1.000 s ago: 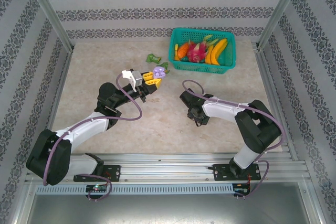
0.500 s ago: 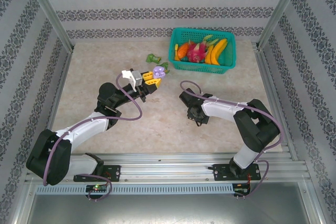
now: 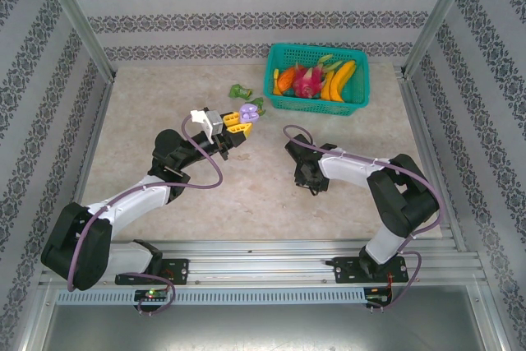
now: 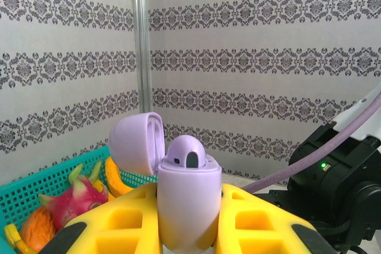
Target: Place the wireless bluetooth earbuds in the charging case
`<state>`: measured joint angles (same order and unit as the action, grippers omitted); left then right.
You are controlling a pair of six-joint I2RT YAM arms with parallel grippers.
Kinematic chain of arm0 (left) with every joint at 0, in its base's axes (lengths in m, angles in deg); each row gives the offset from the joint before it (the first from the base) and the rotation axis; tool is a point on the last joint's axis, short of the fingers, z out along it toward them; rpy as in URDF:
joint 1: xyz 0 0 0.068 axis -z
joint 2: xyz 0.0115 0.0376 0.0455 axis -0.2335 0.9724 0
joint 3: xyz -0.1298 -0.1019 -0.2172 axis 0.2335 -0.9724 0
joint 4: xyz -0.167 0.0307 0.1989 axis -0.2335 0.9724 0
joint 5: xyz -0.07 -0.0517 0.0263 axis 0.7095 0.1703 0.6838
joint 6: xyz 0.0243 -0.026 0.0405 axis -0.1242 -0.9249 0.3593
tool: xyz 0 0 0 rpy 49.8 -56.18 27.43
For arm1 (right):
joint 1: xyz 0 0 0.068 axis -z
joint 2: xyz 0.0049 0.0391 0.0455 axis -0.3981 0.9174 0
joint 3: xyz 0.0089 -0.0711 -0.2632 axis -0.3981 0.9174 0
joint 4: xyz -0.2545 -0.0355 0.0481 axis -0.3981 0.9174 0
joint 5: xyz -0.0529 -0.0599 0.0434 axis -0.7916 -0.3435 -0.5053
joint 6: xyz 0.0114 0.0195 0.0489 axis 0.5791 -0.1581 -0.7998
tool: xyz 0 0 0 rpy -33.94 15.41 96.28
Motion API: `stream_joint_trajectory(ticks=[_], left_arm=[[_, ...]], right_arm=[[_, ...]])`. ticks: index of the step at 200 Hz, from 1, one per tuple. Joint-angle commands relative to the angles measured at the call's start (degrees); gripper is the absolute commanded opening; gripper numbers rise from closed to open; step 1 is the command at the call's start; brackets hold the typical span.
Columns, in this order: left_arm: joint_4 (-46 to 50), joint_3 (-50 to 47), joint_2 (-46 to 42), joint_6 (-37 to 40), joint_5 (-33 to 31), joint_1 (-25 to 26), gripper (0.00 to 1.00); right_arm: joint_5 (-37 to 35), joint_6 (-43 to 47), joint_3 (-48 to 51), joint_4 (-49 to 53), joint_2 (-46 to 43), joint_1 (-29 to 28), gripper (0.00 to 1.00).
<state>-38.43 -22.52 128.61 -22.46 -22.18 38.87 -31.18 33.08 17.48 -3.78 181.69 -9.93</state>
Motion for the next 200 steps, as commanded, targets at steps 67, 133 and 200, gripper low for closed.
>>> stream_joint_trajectory(ticks=[67, 133, 200], left_arm=[[-0.64, 0.8, -0.86, 0.0, -0.09, -0.23, 0.0], [-0.67, 0.8, -0.72, -0.01, -0.09, -0.22, 0.0], [-0.77, 0.88, -0.63, -0.15, -0.01, -0.18, 0.0]], right_arm=[[0.18, 1.98, 0.02, -1.76, 2.96, 2.09, 0.32], [-0.43, 2.89, -0.32, -1.41, 2.98, 2.97, 0.3], [-0.62, 4.6, -1.04, -0.56, 3.46, 3.51, 0.28]])
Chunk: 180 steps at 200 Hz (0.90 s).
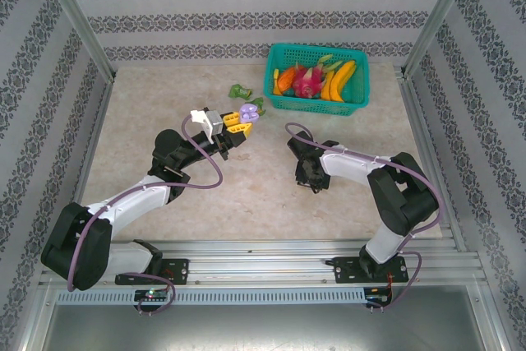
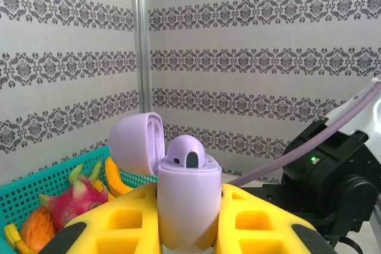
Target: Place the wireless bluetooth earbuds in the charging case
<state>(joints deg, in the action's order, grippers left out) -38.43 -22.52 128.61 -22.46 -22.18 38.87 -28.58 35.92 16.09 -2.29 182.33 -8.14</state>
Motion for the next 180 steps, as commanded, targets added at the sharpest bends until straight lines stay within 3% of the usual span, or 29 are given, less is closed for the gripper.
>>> stream_joint_trajectory(ticks=[1, 104, 180], left_arm=[[-0.8, 0.92, -0.63, -0.17, -0.01, -0.25, 0.0], [-0.44, 1.07, -0.81, -0.44, 0.17, -0.22, 0.0], [0.03, 1.37, -1.0, -0.48, 0.26, -0.21, 0.0]], right_arm=[[-3.23, 1.78, 0.36, -2.03, 2.85, 1.72, 0.28], [-3.25, 5.79, 1.23, -3.07, 0.99, 1.85, 0.2], [-2.99, 7.68, 5.64, -9.61, -15.27, 2.41, 0.2]])
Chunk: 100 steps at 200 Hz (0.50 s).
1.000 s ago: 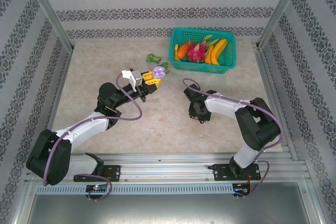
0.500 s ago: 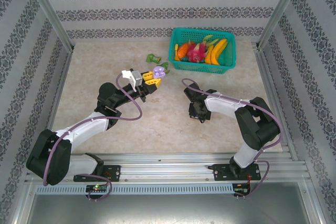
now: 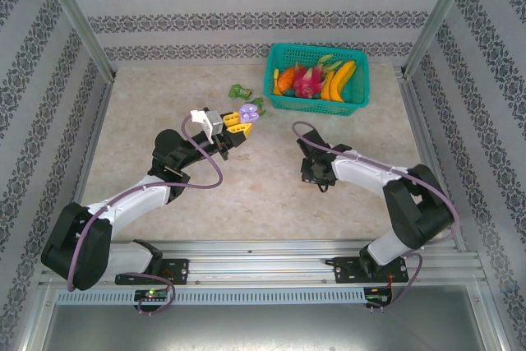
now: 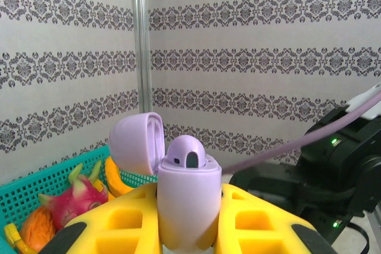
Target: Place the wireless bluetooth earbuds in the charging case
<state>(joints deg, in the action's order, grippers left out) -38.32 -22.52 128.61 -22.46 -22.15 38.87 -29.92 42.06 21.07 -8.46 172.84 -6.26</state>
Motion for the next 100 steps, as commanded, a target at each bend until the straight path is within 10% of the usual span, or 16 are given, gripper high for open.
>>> stream_joint_trajectory(ticks=[1, 100], left_arm=[[-0.07, 1.38, -0.99, -0.55, 0.24, -0.22, 0.0], [1.44, 3.27, 0.08, -1.05, 2.23, -0.14, 0.0]], right_arm=[[-1.65, 1.54, 0.65, -3.47, -6.12, 0.53, 0.19], [6.62, 3.09, -9.63, -4.07, -22.34, 4.91, 0.19]])
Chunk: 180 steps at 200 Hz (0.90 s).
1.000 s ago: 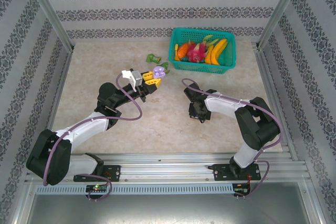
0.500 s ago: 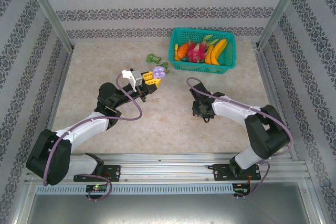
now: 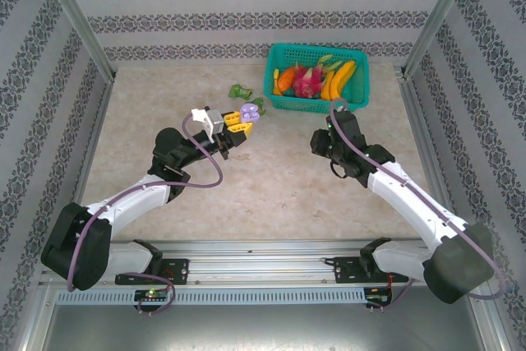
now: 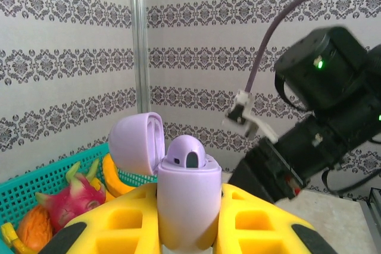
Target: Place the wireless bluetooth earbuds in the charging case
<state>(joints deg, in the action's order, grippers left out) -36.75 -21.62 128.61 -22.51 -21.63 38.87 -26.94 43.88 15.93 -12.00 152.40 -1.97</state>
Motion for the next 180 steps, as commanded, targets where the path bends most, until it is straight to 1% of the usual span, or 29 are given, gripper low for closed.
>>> stream_joint_trajectory(ticks=[1, 62, 104, 136, 180], left_arm=[[-0.13, 2.4, 0.08, -1.05, 1.67, -0.14, 0.0], [1.0, 4.77, 2.47, 0.01, 3.77, 0.65, 0.0], [3.38, 8.27, 5.12, 2.06, 5.91, 1.26, 0.0], [2.96, 10.35, 7.3, 2.25, 6.41, 1.27, 0.0], [1.28, 12.47, 9.67, 1.45, 6.28, 1.38, 0.0]], right_arm=[[3.78, 1.25, -4.63, -0.55, -1.96, 0.63, 0.19], [12.1, -0.79, -17.22, -3.86, -0.98, 0.73, 0.19], [17.36, -4.96, -21.29, -9.05, 1.01, -0.22, 0.18], [18.84, -6.41, -22.24, -11.05, 2.12, -2.56, 0.18], [17.92, -6.67, -21.99, -12.33, 2.21, -6.41, 0.17]])
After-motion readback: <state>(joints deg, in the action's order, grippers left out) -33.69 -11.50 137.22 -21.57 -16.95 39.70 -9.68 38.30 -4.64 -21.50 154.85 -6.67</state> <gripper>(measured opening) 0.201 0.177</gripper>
